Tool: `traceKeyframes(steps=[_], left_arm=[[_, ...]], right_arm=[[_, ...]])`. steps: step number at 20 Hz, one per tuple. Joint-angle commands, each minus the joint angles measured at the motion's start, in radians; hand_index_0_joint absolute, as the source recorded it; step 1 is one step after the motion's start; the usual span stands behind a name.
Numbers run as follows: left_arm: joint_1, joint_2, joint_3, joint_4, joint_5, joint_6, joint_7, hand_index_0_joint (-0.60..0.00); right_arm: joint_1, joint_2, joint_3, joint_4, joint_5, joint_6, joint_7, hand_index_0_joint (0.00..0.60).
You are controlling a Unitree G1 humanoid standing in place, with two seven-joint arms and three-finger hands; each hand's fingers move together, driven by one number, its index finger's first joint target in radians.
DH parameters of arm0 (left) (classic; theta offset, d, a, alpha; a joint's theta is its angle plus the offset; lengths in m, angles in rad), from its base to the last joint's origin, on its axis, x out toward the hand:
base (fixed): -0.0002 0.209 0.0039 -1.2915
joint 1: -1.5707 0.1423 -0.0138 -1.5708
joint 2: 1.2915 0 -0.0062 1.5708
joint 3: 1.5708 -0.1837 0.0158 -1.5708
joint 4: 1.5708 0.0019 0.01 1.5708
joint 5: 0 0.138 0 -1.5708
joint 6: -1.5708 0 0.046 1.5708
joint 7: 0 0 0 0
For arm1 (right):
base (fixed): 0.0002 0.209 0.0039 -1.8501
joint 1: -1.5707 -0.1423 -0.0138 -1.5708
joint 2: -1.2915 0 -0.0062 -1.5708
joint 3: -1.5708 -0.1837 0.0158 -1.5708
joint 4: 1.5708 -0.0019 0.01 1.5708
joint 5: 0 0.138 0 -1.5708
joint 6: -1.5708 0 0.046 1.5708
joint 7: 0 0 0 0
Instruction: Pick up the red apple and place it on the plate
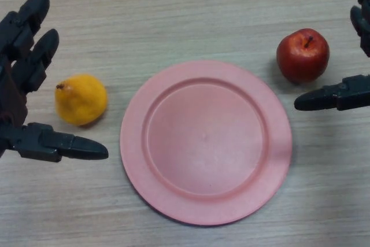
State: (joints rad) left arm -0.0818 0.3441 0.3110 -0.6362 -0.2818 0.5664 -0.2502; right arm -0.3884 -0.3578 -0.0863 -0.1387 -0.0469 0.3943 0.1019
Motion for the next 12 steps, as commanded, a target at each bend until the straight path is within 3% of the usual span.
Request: traceKeyframes(steps=[1,10,11,12], left_arm=[[-0.015,0.035,0.068,-0.038,0.010,-0.145,0.015,0.000],[-0.023,0.062,0.105,0.001,0.007,-0.173,-0.018,0.000],[-0.023,0.064,0.108,0.001,0.007,-0.174,-0.019,0.000],[-0.022,0.065,0.110,0.001,0.007,-0.174,-0.020,0.000]], right_arm=[[-0.090,-0.031,-0.045,0.068,-0.052,-0.207,-0.066,0.000],[-0.247,0.021,0.002,0.486,-0.033,-0.312,-0.141,0.000],[-0.254,0.023,0.004,0.502,-0.037,-0.317,-0.151,0.150],[-0.260,0.025,0.005,0.518,-0.040,-0.320,-0.158,0.250]])
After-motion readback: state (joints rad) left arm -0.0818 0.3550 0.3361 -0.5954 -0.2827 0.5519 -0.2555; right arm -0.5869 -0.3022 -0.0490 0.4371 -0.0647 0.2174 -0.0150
